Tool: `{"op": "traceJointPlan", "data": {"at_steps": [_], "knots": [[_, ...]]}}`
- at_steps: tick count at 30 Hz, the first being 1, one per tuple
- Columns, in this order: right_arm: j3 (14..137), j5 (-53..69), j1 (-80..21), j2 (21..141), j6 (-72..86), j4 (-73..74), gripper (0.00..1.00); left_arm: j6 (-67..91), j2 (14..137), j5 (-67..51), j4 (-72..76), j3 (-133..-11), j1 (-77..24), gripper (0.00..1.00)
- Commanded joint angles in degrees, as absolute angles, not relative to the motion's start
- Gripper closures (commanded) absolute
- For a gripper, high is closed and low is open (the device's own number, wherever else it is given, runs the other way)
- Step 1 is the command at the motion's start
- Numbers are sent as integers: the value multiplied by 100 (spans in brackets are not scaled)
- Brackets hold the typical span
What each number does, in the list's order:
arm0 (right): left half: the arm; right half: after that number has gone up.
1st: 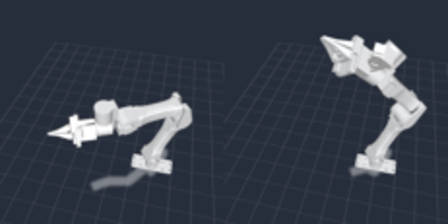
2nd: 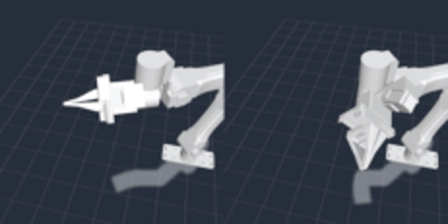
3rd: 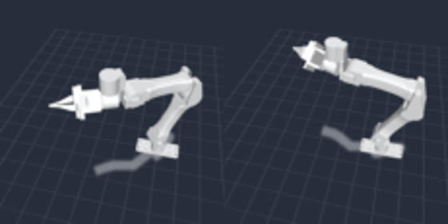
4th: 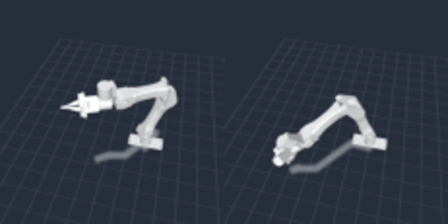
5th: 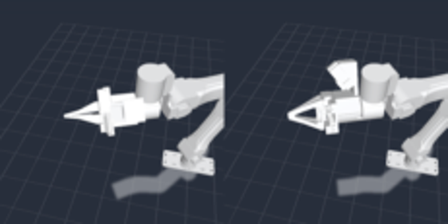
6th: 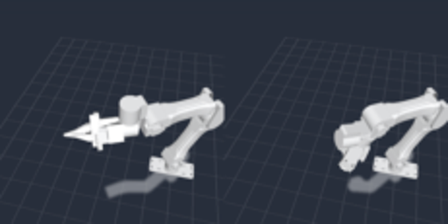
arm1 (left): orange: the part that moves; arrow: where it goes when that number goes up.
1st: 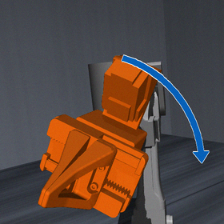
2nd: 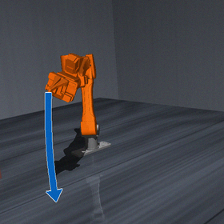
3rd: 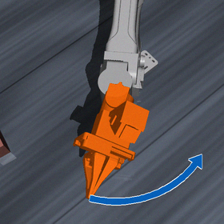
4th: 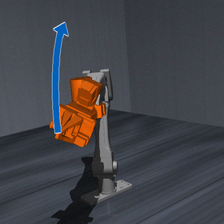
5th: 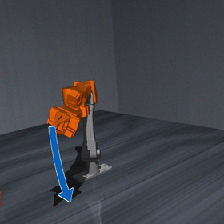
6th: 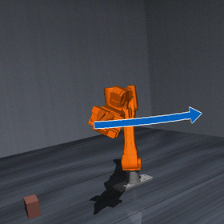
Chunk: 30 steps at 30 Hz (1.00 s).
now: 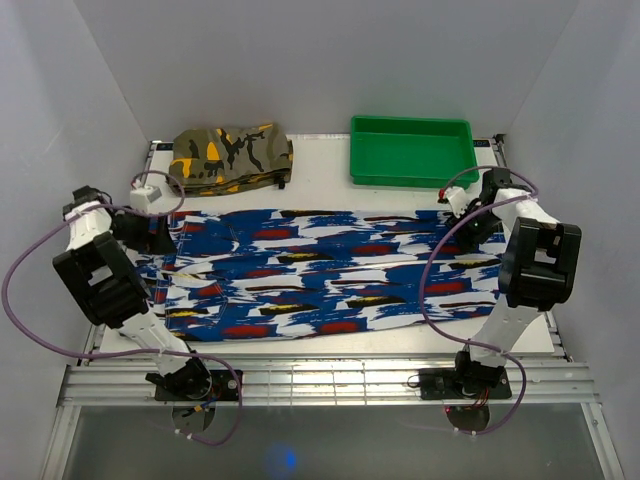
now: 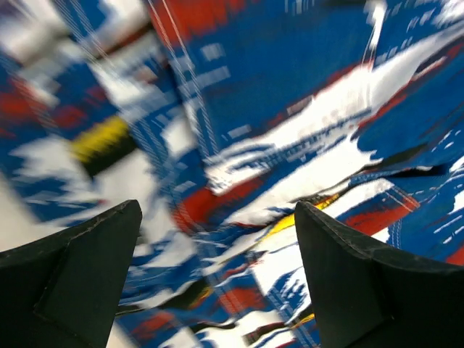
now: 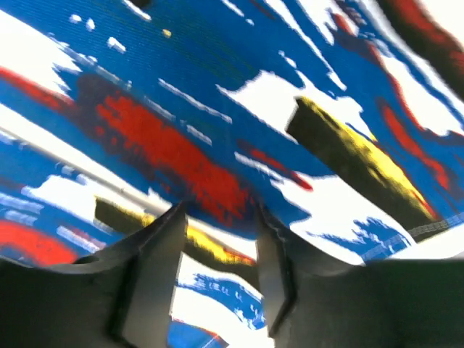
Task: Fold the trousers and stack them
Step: Flatten the trousers out, then fold the trousers
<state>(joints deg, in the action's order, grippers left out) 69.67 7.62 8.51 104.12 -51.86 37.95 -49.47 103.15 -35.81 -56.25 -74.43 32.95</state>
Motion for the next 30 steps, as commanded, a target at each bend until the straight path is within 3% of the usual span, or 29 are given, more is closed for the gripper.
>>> {"op": "traceJointPlan", "data": {"at_steps": [1,3,5,9,17,20,30], "knots": [[7829,1309,1046,10450,-5642,4948,45,-5371,9948,-4454,-5845,-8661,3340,2],[8470,1353,1142,10677,-5904,4957,34,-5213,10438,-4578,-5845,-9234,3331,2],[8884,1354,1186,10906,-6072,5010,31,-5212,10879,-4719,-6045,-10192,3331,10],[9929,1546,1239,11608,-6678,5185,27,-5676,12143,-4764,-6600,-11538,3278,13],[10801,2013,1301,12566,-7847,5238,27,-6161,12410,-5010,-6540,-11489,3243,14],[10986,1908,1301,12927,-8137,5387,31,-6310,12462,-4887,-6451,-11382,3243,14],[10591,1767,1301,13096,-8446,5449,62,-7382,13086,-4588,-6451,-11794,3234,18]]}}
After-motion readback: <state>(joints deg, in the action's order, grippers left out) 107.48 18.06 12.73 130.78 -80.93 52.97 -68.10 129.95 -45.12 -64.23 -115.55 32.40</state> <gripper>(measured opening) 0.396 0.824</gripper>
